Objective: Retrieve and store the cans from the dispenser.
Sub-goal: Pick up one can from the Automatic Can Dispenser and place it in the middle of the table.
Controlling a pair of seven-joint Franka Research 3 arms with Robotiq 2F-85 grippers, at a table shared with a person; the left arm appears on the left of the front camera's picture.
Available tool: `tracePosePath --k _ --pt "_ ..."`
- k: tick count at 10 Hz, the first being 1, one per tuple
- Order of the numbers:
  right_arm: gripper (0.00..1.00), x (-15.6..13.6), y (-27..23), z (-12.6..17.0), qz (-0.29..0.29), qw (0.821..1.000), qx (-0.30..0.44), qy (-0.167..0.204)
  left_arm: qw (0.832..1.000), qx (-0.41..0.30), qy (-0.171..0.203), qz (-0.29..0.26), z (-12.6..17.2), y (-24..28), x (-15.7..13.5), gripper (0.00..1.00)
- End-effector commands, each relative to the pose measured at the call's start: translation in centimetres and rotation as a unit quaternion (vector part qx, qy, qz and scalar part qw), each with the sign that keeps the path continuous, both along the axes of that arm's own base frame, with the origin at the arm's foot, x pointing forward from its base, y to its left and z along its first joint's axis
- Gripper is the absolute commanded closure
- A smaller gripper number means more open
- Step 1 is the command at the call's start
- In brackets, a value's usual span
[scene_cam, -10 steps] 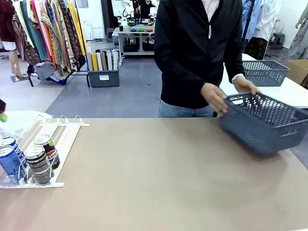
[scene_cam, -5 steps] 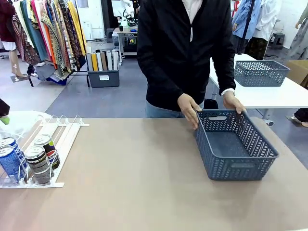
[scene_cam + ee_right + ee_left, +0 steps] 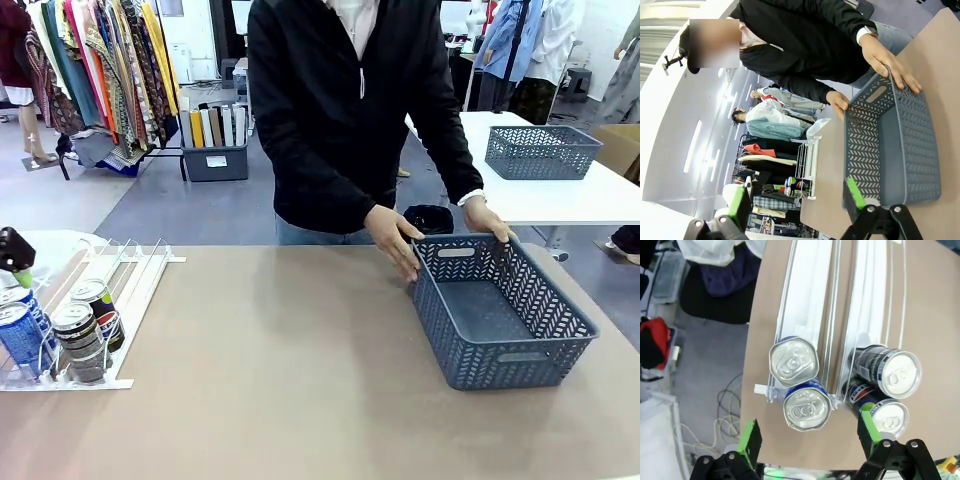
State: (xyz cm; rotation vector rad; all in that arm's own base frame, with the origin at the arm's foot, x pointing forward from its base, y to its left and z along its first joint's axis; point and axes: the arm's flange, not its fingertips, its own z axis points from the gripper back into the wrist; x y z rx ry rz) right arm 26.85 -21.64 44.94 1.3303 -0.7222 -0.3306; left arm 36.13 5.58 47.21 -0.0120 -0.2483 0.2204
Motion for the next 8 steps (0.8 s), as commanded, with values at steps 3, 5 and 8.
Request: tracePosePath --k 3,5,8 --pt "0.00 0.2 -0.1 0.4 -0.001 1.000 0.004 -0.008 0.998 0.014 0.050 0.027 -3.9 -0.2 0.2 0.00" --pt "0.00 0.2 -0.1 0.4 -0.001 1.000 0.004 -0.008 0.997 0.009 0.070 0.022 -4.9 -0.7 0.5 0.00" --pt "0.00 0.2 -0.1 0.4 -0.001 1.000 0.004 -0.008 0.996 0.016 0.085 0.032 -6.1 -1.0 1.6 0.00"
